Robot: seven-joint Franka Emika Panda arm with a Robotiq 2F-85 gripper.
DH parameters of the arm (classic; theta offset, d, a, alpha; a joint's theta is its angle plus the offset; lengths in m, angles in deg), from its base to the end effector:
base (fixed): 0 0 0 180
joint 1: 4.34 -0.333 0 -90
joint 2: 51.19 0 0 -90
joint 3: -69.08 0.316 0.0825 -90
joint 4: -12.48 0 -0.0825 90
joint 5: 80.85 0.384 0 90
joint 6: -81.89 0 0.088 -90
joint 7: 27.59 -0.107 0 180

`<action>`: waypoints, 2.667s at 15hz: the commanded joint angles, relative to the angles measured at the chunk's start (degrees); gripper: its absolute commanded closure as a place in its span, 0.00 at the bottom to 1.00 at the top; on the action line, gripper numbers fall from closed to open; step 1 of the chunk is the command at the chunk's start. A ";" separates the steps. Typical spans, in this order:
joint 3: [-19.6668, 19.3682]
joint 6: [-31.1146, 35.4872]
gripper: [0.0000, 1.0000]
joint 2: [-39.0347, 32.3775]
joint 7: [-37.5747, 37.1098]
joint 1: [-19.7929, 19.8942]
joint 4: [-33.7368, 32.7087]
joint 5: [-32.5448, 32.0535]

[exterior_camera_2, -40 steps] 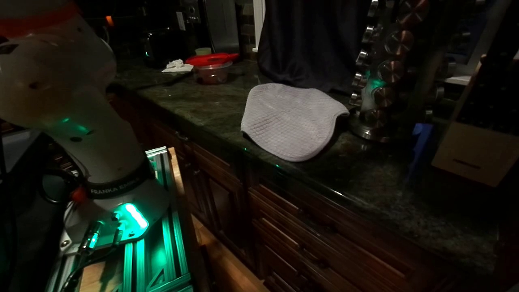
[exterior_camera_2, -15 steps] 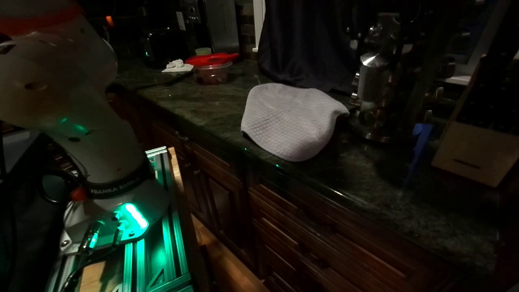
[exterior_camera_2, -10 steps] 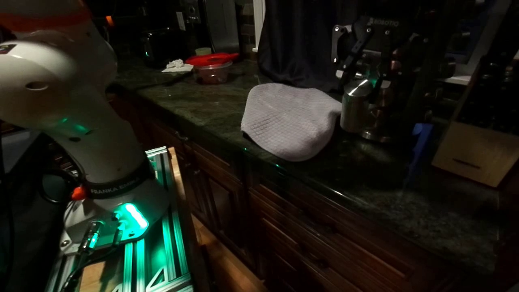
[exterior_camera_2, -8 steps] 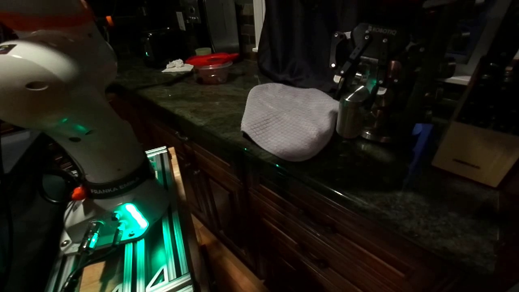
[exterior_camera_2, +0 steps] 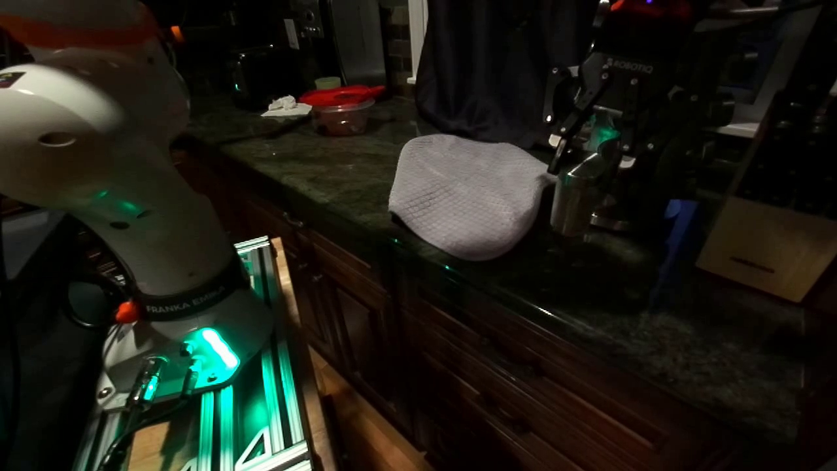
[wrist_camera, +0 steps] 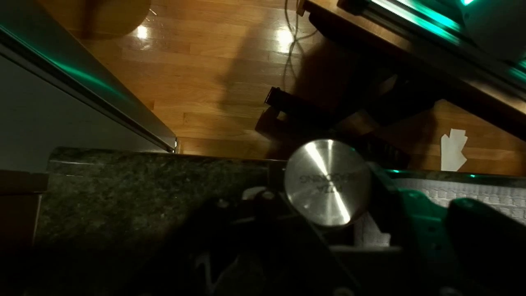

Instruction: Remove one glass jar from the stand on the right and put it on the countertop.

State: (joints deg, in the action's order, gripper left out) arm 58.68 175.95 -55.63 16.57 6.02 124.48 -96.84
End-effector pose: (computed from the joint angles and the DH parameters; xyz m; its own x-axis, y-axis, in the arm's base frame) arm 0.4859 -0.2122 0.4166 0.7800 0.4291 -0.4555 0.4444 -0.8923 -0.0796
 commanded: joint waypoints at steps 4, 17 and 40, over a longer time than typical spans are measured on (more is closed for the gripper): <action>0.37 -0.13 0.50 -1.13 -0.03 0.57 -0.55 -0.29; 1.96 -15.64 0.75 3.04 0.16 -1.10 -11.62 1.61; 7.00 -38.12 0.75 -22.47 -5.57 -1.26 -63.00 8.39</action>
State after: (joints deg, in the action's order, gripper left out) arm 64.78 141.26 -74.05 12.51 3.20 68.97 -91.21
